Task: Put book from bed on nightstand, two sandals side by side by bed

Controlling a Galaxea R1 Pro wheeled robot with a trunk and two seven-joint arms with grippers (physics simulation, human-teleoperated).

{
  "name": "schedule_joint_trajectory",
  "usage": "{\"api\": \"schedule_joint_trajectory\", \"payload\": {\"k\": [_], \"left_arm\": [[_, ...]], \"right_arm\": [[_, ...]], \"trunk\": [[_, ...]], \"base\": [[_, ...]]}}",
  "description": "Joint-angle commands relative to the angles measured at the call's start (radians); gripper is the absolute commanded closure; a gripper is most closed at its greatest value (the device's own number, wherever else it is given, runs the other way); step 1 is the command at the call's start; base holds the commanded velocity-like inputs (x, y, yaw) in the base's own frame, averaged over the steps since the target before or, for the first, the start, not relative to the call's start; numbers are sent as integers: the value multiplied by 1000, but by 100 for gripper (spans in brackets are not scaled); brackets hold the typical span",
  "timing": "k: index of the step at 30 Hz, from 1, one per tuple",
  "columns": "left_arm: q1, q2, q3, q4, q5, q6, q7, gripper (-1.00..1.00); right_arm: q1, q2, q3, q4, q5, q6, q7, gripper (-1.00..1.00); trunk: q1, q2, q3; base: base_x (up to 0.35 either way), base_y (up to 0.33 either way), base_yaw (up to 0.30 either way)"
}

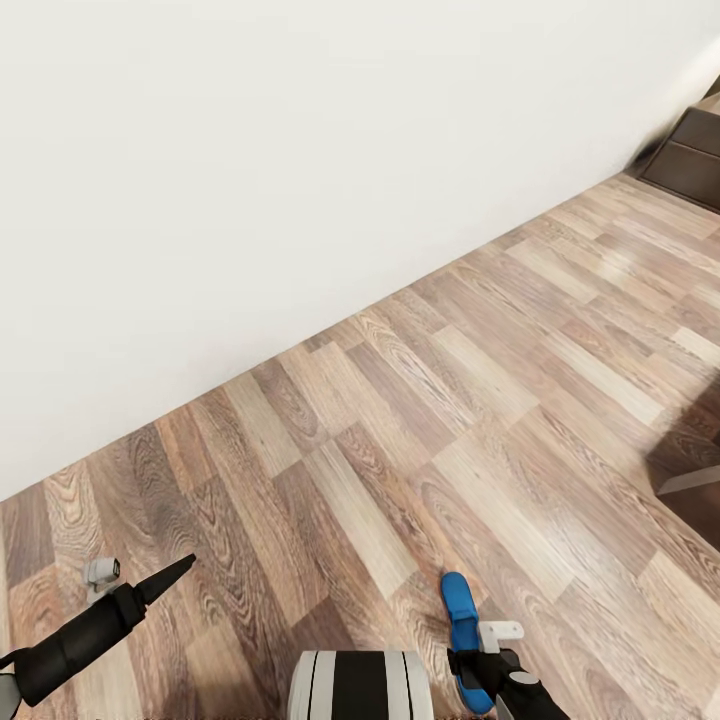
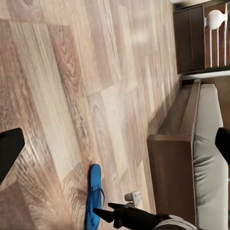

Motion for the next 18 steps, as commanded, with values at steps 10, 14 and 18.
{"api": "schedule_joint_trajectory", "payload": {"k": [10, 14, 18], "left_arm": [[0, 0, 0, 0, 6, 8, -2, -100], [0, 0, 0, 0, 6, 8, -2, -100], [0, 0, 0, 0, 6, 8, -2, -100]], "right_arm": [[0, 0, 0, -2, 1, 6, 1, -100], [0, 0, 0, -2, 1, 6, 1, -100], [0, 0, 0, -2, 1, 6, 1, -100]], "trunk": [[2, -1, -20], [4, -2, -35], [4, -2, -35]], "base": [[0, 0, 0], [0, 0, 0], [0, 0, 0]]}}
